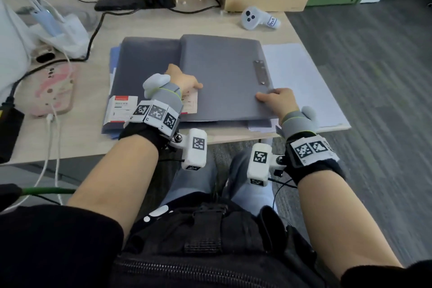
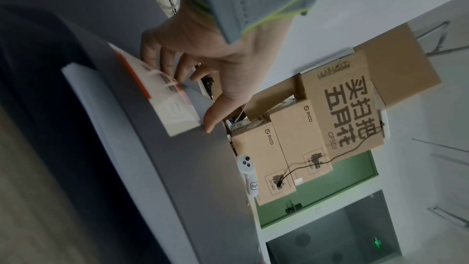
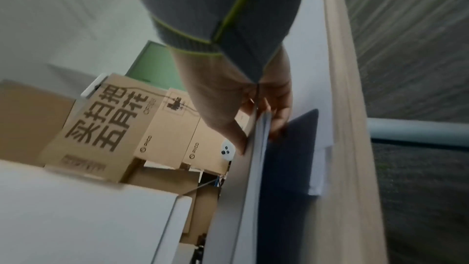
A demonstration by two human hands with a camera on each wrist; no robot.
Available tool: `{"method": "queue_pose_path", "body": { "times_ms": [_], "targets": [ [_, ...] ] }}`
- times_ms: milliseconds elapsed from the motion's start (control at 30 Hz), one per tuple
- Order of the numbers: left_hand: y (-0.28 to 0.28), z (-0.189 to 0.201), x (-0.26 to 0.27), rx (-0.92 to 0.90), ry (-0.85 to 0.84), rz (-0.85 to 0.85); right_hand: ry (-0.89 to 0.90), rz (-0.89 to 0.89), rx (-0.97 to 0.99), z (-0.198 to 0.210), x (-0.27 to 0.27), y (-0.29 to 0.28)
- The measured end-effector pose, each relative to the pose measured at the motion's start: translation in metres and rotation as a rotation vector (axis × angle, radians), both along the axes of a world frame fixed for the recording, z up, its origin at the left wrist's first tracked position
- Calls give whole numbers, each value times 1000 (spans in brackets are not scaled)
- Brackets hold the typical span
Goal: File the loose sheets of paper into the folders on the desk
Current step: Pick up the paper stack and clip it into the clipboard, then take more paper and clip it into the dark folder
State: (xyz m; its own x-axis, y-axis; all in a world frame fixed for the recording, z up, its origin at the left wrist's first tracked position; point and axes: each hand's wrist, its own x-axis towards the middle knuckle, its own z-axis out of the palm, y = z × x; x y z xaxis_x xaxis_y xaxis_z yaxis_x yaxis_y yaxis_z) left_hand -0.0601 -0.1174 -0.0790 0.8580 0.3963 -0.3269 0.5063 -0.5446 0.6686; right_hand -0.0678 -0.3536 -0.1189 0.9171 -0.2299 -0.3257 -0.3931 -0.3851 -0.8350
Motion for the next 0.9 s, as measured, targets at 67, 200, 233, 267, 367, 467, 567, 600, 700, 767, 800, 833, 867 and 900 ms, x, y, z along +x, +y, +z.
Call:
{"method": "queue_pose_path", "body": {
  "times_ms": [67,200,233,267,367,467,567,600,700,767,800,833,867,900],
  "targets": [
    [5,2,-1,-59,-6,51,0,53,-204,2,1,3],
    [13,4,-6,-333,-1,138,8,96,-350,1,5,8],
    [17,3,-7,-374,-9,146,15,94,-355,0,7,11],
    [21,3,-7,-414,-28,149,22,88,-352,1,8,13],
    [36,7,-11,-528,-64,178,4,91,-338,5,9,23],
    [61,9,-14,-592,-101,221,-27,86,-247,11,9,40],
    [83,8,-19,-662,-154,241,-30,69,-7,11,11,60],
    [87,6,-20,-679,-171,231,-6,64,99,11,10,64],
    [99,5,-24,-645,-253,187,105,73,418,11,8,78],
    [105,7,-26,-597,-268,153,113,69,494,11,9,84],
    [106,7,-27,-573,-272,153,99,53,501,9,11,83],
    [110,7,-27,-523,-268,165,84,31,507,8,13,84],
    [116,3,-25,-422,-266,179,70,15,508,5,14,85],
    [121,0,-25,-286,-238,185,59,4,514,4,14,85]
  ]
}}
